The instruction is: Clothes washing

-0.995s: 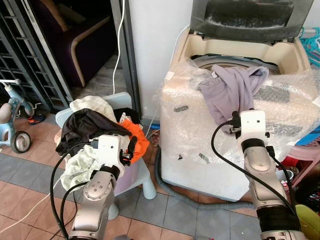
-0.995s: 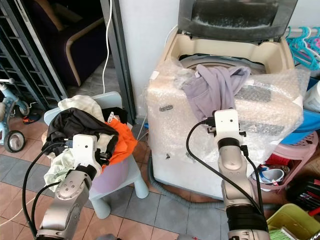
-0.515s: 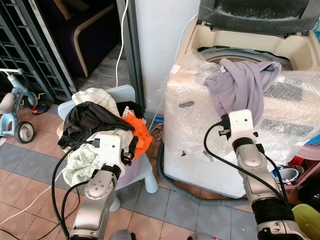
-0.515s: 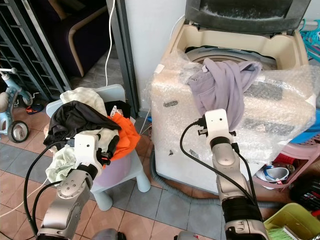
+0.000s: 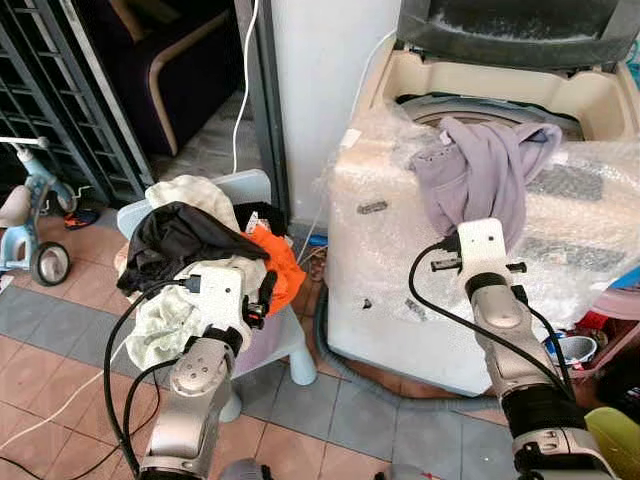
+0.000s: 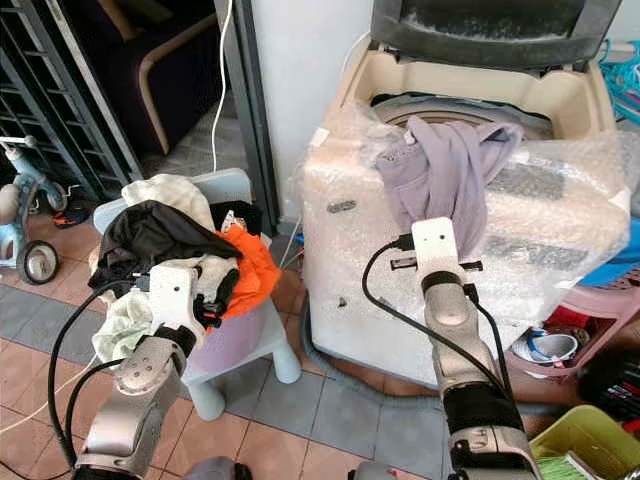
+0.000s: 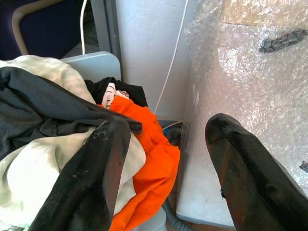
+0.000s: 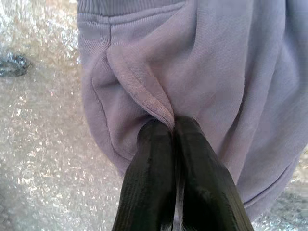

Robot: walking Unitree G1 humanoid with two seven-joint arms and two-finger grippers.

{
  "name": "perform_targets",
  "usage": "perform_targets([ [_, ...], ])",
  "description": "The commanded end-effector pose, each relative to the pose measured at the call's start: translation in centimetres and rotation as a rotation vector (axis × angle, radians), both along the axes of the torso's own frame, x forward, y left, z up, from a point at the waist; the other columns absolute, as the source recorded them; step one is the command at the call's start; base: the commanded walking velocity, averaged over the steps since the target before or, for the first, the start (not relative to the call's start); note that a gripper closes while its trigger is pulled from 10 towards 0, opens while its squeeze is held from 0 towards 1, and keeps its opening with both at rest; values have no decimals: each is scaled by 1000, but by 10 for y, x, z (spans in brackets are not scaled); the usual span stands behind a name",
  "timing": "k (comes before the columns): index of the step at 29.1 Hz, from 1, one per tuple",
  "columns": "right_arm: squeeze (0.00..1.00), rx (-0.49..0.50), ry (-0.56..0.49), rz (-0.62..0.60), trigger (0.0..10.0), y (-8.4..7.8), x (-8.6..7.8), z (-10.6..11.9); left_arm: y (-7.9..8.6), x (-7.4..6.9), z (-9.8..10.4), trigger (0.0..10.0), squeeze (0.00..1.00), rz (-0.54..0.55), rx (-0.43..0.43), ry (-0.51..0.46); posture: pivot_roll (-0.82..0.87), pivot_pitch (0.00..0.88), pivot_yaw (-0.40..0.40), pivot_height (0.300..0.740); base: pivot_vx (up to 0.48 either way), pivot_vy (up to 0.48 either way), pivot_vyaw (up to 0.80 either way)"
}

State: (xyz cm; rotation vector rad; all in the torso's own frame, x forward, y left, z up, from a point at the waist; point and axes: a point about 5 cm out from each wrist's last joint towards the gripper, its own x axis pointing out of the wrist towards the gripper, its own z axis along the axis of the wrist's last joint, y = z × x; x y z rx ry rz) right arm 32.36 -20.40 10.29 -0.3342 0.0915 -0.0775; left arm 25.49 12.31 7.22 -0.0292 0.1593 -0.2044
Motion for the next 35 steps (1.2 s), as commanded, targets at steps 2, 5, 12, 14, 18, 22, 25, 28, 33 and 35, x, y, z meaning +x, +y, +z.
perform_targets([
  [2, 0, -10, -87, -16, 0, -6, 9, 20, 0, 1, 1, 10000, 0, -6, -1, -3, -45, 27, 48, 740, 255, 0, 0],
  [5, 0, -29, -165, 3, 0, -9, 16, 40, 0, 1, 1, 10000, 0, -6, -4, -1, -43, 29, 47, 740, 266, 0, 0],
  [12, 0, -137, -325, 54, 0, -13, 36, 93, -1, 2, 2, 10000, 0, -11, -1, -7, -40, 28, 50, 740, 289, 0, 0],
  [14, 0, -157, -380, 79, 0, -13, 46, 118, -2, 3, 2, 10000, 0, -13, -1, -8, -43, 28, 51, 740, 326, 0, 0],
  [18, 0, -190, -472, 104, 0, -13, 61, 162, -4, 3, 2, 10000, 0, -20, -1, -7, -44, 27, 51, 740, 324, 0, 0],
  [22, 0, -222, -575, 64, 0, -16, 71, 210, -5, 3, 1, 10000, 0, -14, -3, -2, -44, 26, 48, 740, 152, 0, 0],
  [25, 0, -195, -532, 34, 10000, -18, 78, 217, -6, 3, 1, 10000, 0, -10, -1, -1, -35, 25, 42, 740, 0, 0, 0],
  [28, 1000, -57, -356, 3, 10000, -23, 86, 192, -5, 3, 1, 10000, 0, -1, -1, -1, -28, 26, 38, 740, 0, 0, 0],
  [33, 1000, 135, -167, -57, 10000, -33, 88, 149, -4, 1, -1, 10000, 0, 7, 7, 8, -25, 29, 39, 740, 0, 0, 0],
  [35, 1000, 115, -182, -47, 10000, -37, 85, 144, -4, 0, -2, 10000, 0, 4, 10, 11, -30, 31, 42, 740, 0, 0, 0],
])
